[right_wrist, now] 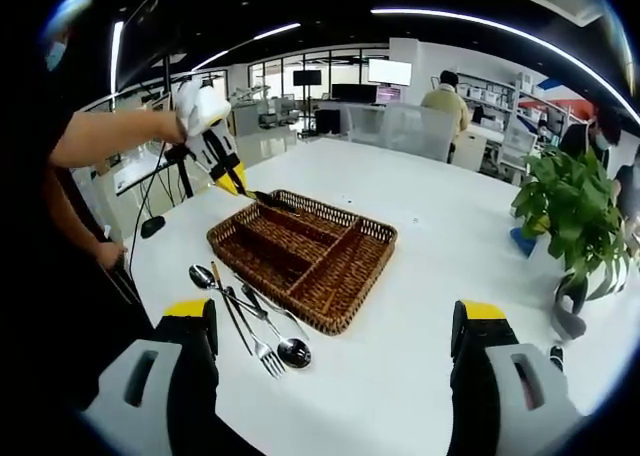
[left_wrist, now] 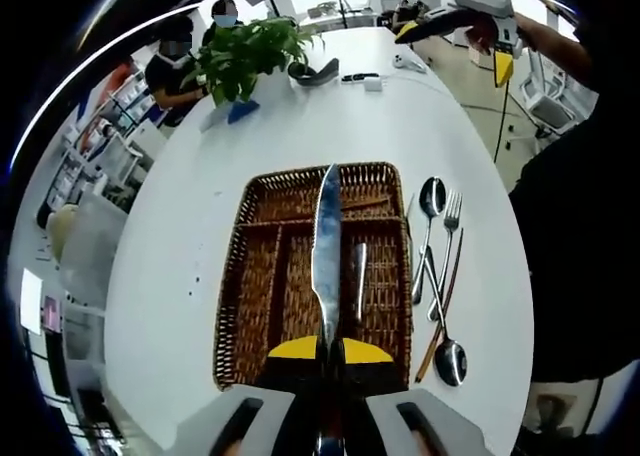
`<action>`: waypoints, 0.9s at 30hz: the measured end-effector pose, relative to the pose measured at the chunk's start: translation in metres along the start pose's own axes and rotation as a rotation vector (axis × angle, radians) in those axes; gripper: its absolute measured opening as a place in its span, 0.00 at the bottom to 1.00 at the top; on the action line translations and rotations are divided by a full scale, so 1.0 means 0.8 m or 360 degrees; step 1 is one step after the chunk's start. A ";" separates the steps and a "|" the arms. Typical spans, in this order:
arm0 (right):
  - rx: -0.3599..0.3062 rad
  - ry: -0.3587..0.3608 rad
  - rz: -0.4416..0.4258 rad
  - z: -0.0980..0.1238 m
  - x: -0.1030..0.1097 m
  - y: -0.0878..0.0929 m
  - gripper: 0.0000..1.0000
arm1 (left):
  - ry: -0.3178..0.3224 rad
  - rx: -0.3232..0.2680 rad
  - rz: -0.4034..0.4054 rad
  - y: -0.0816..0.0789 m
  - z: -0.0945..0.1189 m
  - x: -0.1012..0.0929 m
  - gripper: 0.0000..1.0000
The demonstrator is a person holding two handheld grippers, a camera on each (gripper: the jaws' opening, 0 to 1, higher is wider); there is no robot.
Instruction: Arrange the knives, forks, and spoons in their matching storage slots by inserting each utensil handle-first until every utensil is classified and aligned in the correct compartment
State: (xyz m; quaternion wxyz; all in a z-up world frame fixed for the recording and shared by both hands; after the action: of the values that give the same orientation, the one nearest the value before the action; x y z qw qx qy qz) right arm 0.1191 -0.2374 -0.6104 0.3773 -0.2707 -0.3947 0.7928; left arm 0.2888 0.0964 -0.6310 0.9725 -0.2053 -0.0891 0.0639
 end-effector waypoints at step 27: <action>0.0013 -0.0001 -0.0009 -0.010 -0.003 -0.003 0.99 | 0.0070 0.0023 0.0091 0.025 -0.059 -0.017 0.02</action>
State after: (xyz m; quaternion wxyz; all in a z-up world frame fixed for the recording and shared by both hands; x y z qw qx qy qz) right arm 0.1269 -0.2348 -0.6129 0.3806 -0.2679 -0.3925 0.7933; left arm 0.2828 0.0942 -0.6841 0.9735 -0.2021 -0.0613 0.0878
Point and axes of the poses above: the point that each gripper's makers call its tool centre point, and the gripper's own axes: z roughly backward along the fingers, x roughly to its left, y roughly out of its underside, the point moved 10 cm from there along z, roughly backward along the fingers, and after that the axes turned 8 degrees about z, right-handed, at the moved point
